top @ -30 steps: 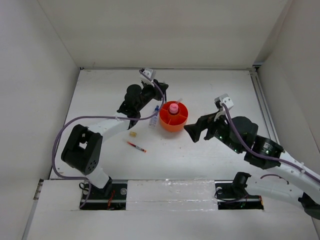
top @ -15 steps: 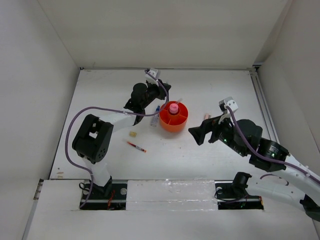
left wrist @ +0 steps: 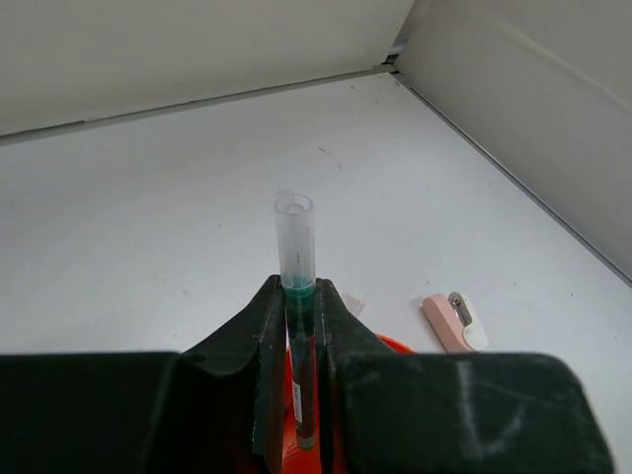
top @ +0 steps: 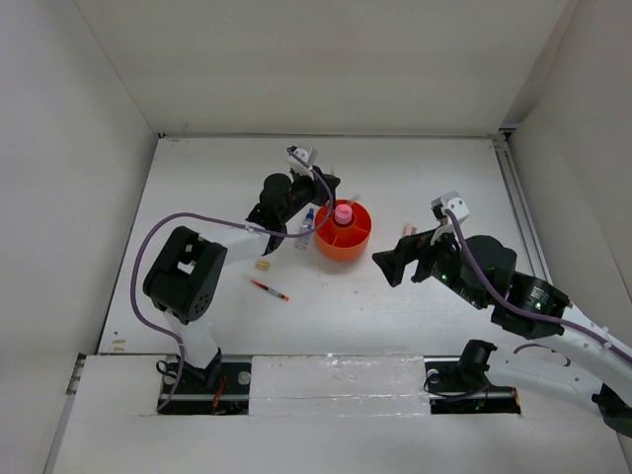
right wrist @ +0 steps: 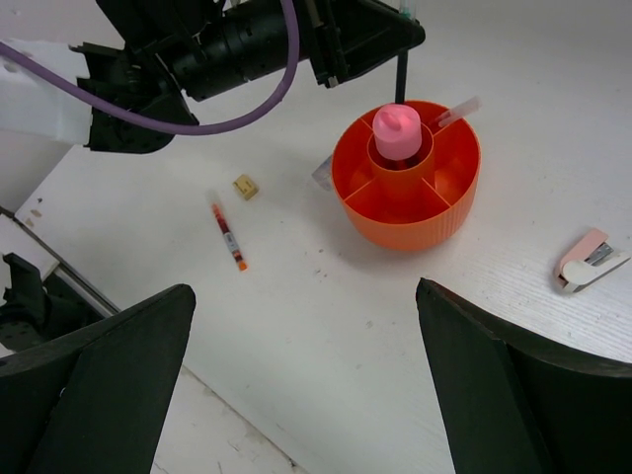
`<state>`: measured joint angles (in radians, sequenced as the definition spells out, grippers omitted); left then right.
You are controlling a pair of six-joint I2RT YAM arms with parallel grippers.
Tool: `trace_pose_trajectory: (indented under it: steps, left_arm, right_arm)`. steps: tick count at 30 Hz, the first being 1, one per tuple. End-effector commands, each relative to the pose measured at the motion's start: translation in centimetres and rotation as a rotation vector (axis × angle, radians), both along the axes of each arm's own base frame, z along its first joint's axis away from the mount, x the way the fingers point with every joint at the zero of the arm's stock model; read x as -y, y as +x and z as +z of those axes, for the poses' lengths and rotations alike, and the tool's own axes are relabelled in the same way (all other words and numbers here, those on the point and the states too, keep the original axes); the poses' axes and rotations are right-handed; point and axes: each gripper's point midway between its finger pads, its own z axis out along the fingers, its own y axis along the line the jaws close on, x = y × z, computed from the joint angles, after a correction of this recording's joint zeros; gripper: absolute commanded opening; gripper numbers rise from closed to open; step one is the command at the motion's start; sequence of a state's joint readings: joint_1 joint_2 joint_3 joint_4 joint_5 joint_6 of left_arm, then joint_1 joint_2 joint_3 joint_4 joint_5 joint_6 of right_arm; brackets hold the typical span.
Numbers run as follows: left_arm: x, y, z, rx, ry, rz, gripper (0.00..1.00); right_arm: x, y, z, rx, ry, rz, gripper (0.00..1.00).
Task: Sort the stationery into containers
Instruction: Place the pen in the storage box.
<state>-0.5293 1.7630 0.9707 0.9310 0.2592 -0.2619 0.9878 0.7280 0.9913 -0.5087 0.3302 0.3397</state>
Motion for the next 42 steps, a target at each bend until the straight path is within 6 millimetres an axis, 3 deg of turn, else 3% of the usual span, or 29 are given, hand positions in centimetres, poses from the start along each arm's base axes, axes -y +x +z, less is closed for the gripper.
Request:
trace_pose_trajectory:
  steps: [1, 5, 9, 13, 14, 15, 20, 22, 23, 24, 25, 26, 29, 31, 32, 33, 35, 36, 39, 41, 42]
  left_arm:
    - [0.4, -0.7, 2.6, 0.074, -0.053, -0.025, 0.01]
    - [0.2, -1.2, 1.1, 0.037, -0.053, -0.025, 0.14]
    - [-0.2, -1.5, 0.9, 0.032, -0.061, -0.015, 0.17]
    - [-0.3, -1.6, 0.4, 0.023, -0.055, -0.015, 0.28]
    - [-0.3, -1.7, 1.0, 0.034, -0.062, -0.015, 0.33]
    - [-0.4, -1.9, 0.5, 0.024, -0.056, -0.015, 0.46]
    - [-1.0, -2.8, 3.5, 0.061, -0.103, -0.008, 0.68]
    - [-1.8, -3.1, 5.9, 0.088, -0.137, 0.022, 0.74]
    - [-2.5, -2.8, 6.4, 0.089, -0.143, 0.067, 0.81]
    - [-3.0, -2.7, 6.8, 0.078, -0.151, 0.094, 0.95]
    - [-3.5, -3.0, 8.9, 0.094, -0.184, 0.114, 1.00]
    - [-4.1, -2.9, 8.8, 0.060, -0.175, 0.146, 1.00]
    - [-6.6, -2.9, 11.0, 0.015, -0.210, 0.279, 1.00]
    - [-9.3, -2.3, 11.1, -0.050, -0.222, 0.439, 1.00]
    - [-10.4, -2.4, 13.0, -0.078, -0.282, 0.497, 1.00]
    - [-12.1, -2.5, 10.5, -0.188, -0.230, 0.593, 1.00]
    - [-16.0, -2.5, 10.2, -0.281, -0.266, 0.786, 1.00]
    - [-18.7, -3.4, 7.9, -0.404, -0.273, 0.894, 1.00]
    - [-21.6, -5.2, 7.3, -0.492, -0.281, 0.969, 1.00]
    - [-24.1, -8.4, 6.1, -0.559, -0.251, 1.084, 1.00]
    - [-24.4, -8.5, 5.5, -0.566, -0.271, 1.113, 1.00]
  right_arm:
    - [0.4, 0.4, 1.6, 0.031, 0.036, -0.025, 1.00]
    - [0.4, 0.4, 1.6, 0.031, 0.036, -0.025, 1.00]
    - [0.3, 0.4, 1.8, 0.036, 0.043, -0.025, 1.00]
    - [0.3, 0.4, 1.8, 0.036, 0.043, -0.025, 1.00]
    - [0.3, 0.4, 1.8, 0.036, 0.043, -0.025, 1.00]
    - [0.3, 0.4, 1.4, 0.031, 0.036, -0.025, 1.00]
    - [0.2, 0.5, 1.7, 0.037, 0.044, -0.025, 1.00]
    - [0.0, 0.6, 1.6, 0.036, 0.043, -0.025, 1.00]
    - [0.0, 0.7, 1.6, 0.042, 0.035, -0.023, 1.00]
    - [-0.5, 0.6, 1.6, 0.039, 0.037, -0.002, 1.00]
    - [-0.7, 0.4, 1.5, 0.043, 0.030, 0.016, 1.00]
    - [-1.3, 0.6, 1.2, 0.049, 0.009, 0.037, 1.00]
    - [-3.5, 0.6, 0.3, 0.046, -0.019, 0.117, 1.00]
    - [-5.3, 0.6, -0.4, 0.047, -0.045, 0.192, 1.00]
    - [-6.2, 0.7, -0.8, 0.041, -0.061, 0.216, 1.00]
    - [-7.7, 1.5, -2.6, 0.007, -0.109, 0.237, 1.00]
    - [-10.1, 1.5, -4.0, -0.014, -0.151, 0.278, 1.00]
    - [-12.0, 2.1, -5.4, -0.042, -0.187, 0.292, 0.97]
    - [-15.6, 3.0, -8.2, -0.078, -0.246, 0.329, 0.94]
    - [-18.1, 3.5, -10.3, -0.110, -0.273, 0.363, 0.94]
    - [-18.5, 3.4, -10.0, -0.102, -0.258, 0.373, 0.93]
